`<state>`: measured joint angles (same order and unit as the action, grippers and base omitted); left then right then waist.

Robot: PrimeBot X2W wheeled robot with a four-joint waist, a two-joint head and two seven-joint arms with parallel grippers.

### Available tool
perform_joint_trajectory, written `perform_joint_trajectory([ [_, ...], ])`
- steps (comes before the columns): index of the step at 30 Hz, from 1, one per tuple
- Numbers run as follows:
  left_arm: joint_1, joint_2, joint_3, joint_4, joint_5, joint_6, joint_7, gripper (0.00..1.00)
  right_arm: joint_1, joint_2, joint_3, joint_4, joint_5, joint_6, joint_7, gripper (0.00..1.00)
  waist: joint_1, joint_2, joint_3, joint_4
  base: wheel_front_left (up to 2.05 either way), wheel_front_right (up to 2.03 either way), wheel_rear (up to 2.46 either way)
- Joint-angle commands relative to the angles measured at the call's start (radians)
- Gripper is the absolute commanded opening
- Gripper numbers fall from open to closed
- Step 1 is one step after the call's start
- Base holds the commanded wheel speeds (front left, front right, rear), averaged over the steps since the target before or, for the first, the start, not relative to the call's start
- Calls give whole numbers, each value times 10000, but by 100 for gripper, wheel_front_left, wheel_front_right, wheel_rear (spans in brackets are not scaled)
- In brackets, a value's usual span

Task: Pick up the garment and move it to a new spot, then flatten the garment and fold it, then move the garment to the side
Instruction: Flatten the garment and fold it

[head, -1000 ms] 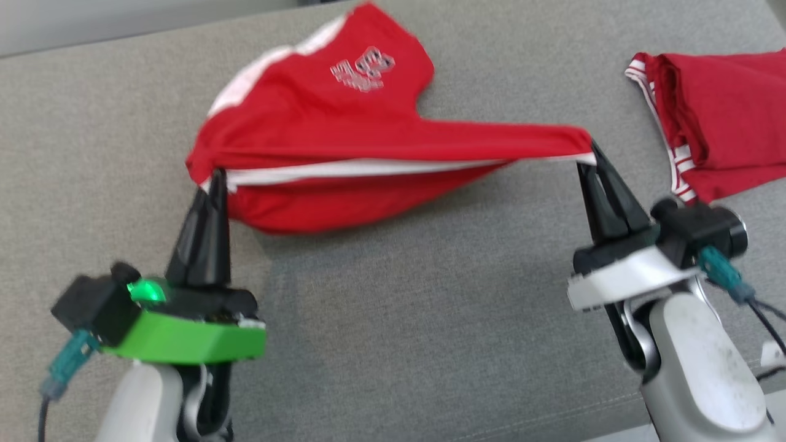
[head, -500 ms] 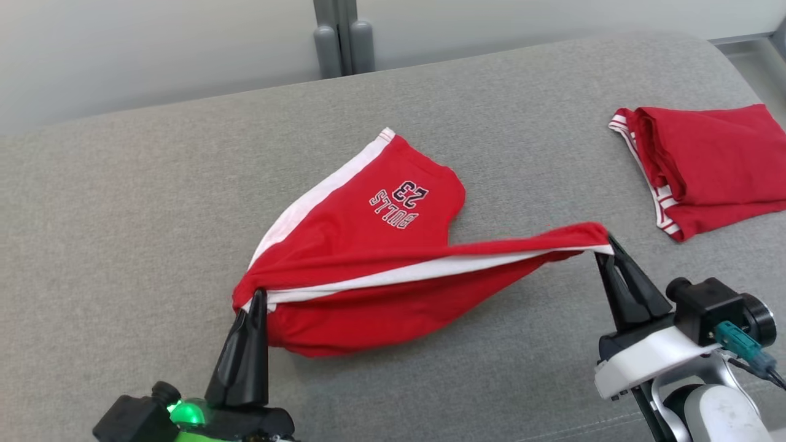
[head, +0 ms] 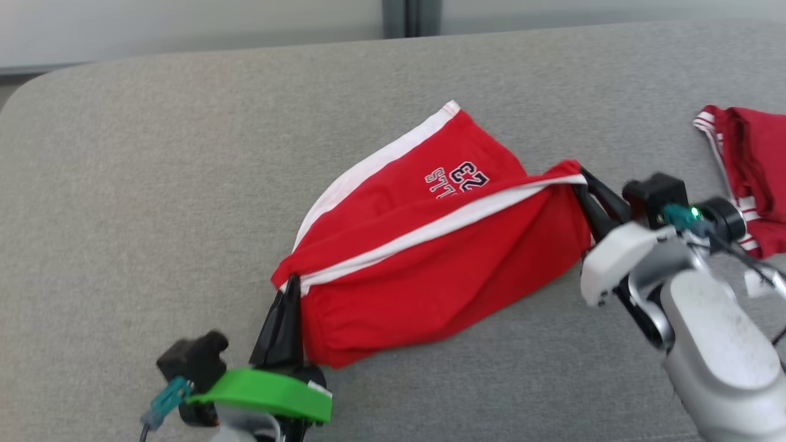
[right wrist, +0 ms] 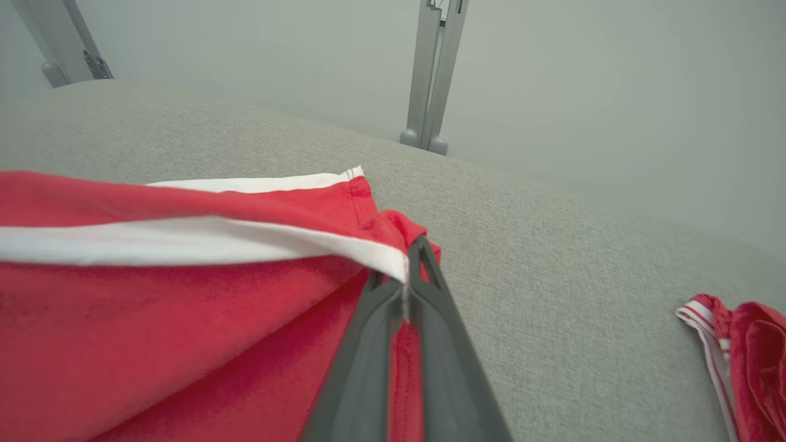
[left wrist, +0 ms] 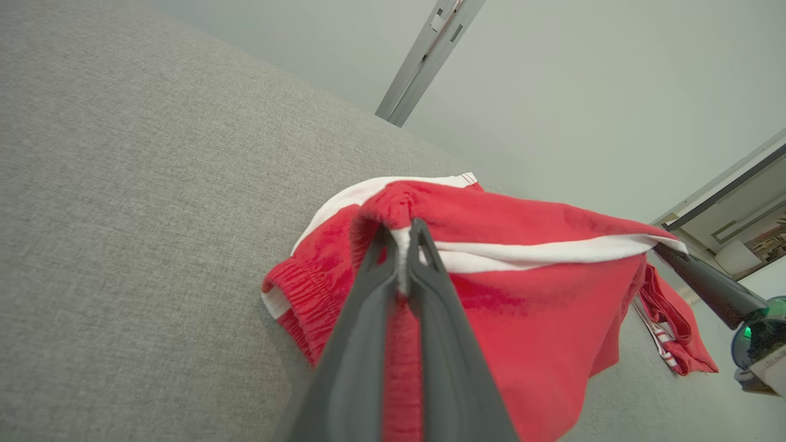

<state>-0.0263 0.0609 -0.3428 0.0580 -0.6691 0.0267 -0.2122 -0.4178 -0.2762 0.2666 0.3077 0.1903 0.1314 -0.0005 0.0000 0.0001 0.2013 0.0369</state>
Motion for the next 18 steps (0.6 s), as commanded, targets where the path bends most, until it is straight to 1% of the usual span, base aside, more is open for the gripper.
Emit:
perform_joint_trajectory([
  [1,-443,-24,-47,252,-75,25,26,0,-474,-136,189,276,110,-16,57,0,0,-1,520,581,0,0,0],
  [8,-2339,-88,-353,1863,-697,242,-14,0,-2996,-675,1611,2155,757,-16,434,0,0,-1,1230,1252,0,0,0],
  [14,-3452,-93,-855,2749,-1516,571,-251,0,-4448,-1015,2715,3488,1514,-16,637,0,0,-1,1564,1684,0,0,0],
  [18,-3947,-88,-1225,3189,-1949,662,-380,0,-5134,-1071,3276,4241,1922,-16,605,0,0,-1,1706,1863,0,0,0],
])
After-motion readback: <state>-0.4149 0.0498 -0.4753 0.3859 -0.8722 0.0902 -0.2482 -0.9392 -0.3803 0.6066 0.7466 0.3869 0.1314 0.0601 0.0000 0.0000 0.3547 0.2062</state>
